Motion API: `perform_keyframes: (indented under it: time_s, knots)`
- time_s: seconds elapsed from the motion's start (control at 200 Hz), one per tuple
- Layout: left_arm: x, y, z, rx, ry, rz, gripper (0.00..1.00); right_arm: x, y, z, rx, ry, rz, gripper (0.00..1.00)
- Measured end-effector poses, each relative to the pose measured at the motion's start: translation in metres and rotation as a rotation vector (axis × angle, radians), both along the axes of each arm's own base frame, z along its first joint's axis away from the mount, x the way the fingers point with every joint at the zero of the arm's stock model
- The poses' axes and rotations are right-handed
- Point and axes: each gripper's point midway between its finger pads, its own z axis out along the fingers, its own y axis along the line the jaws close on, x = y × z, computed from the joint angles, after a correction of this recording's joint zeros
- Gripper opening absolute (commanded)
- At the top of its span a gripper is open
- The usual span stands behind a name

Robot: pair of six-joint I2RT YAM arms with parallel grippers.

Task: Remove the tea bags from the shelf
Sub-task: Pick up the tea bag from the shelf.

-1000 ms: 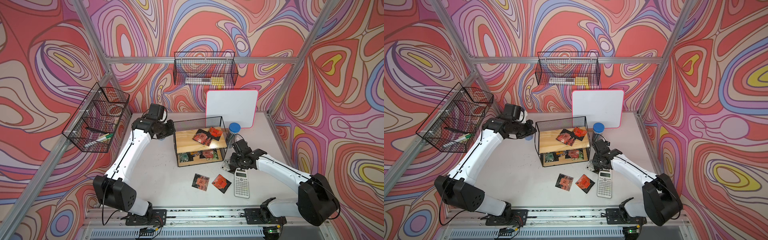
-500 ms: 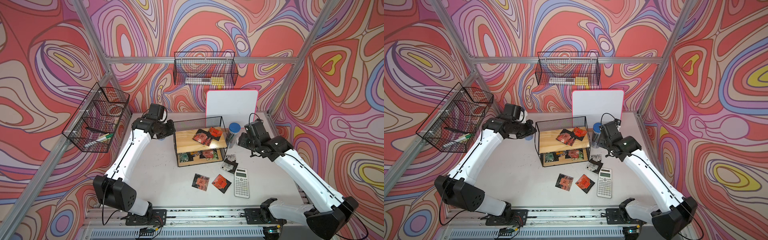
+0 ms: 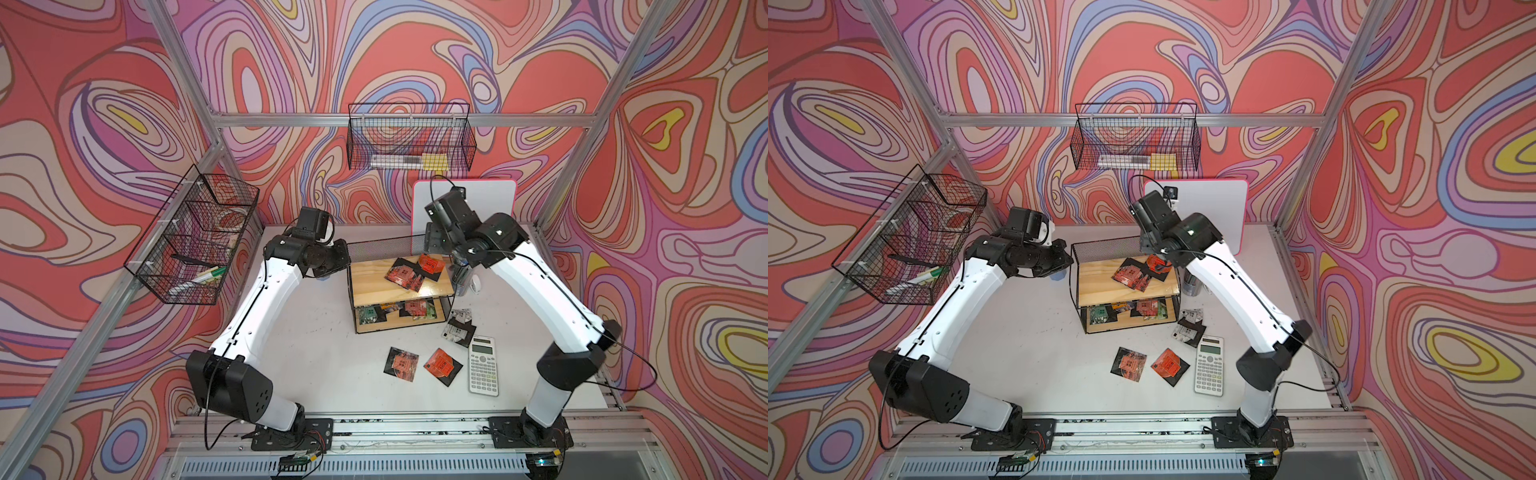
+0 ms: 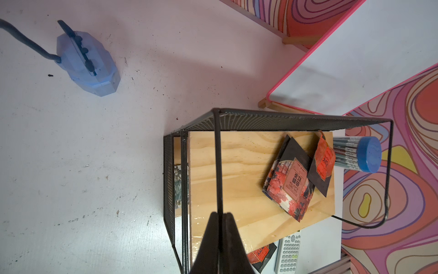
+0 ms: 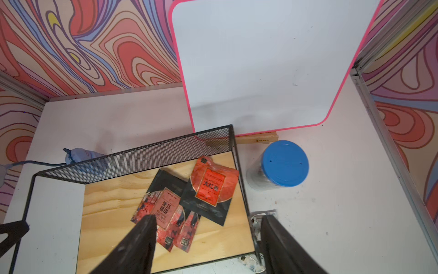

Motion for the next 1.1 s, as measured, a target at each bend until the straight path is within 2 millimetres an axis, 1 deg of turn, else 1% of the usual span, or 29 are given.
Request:
perform_keyframes:
  time_s: [0.05, 0.105, 0.185, 0.285, 0.421, 0.691, 0.891, 1.102]
  knots:
    - [0.000, 0.000, 0.000, 0.000, -0.001, 0.000, 0.01, 0.004, 0.010, -0.014, 0.001, 0.031, -0.030, 0.70]
    - [0.000, 0.000, 0.000, 0.000, -0.001, 0.000, 0.01, 0.007, 0.015, -0.029, -0.002, 0.065, -0.064, 0.70]
    - [0.001, 0.000, 0.000, 0.000, -0.001, 0.000, 0.01, 0.010, 0.016, -0.050, -0.011, 0.112, -0.115, 0.72]
    - [0.002, 0.000, 0.000, -0.001, -0.003, 0.000, 0.01, 0.011, 0.016, -0.066, -0.013, 0.143, -0.157, 0.77]
    - [0.002, -0.001, 0.001, 0.000, -0.006, -0.002, 0.01, 0.013, 0.015, -0.076, 0.003, 0.167, -0.197, 0.79]
    - [0.002, -0.001, 0.000, 0.001, -0.006, -0.002, 0.01, 0.023, 0.011, -0.094, 0.018, 0.195, -0.253, 0.87]
    - [0.002, -0.001, 0.000, 0.001, -0.006, -0.002, 0.01, 0.029, 0.008, -0.107, 0.015, 0.208, -0.272, 0.89]
    - [0.002, -0.001, 0.000, 0.001, -0.006, -0.002, 0.01, 0.035, 0.006, -0.122, 0.019, 0.225, -0.284, 0.89]
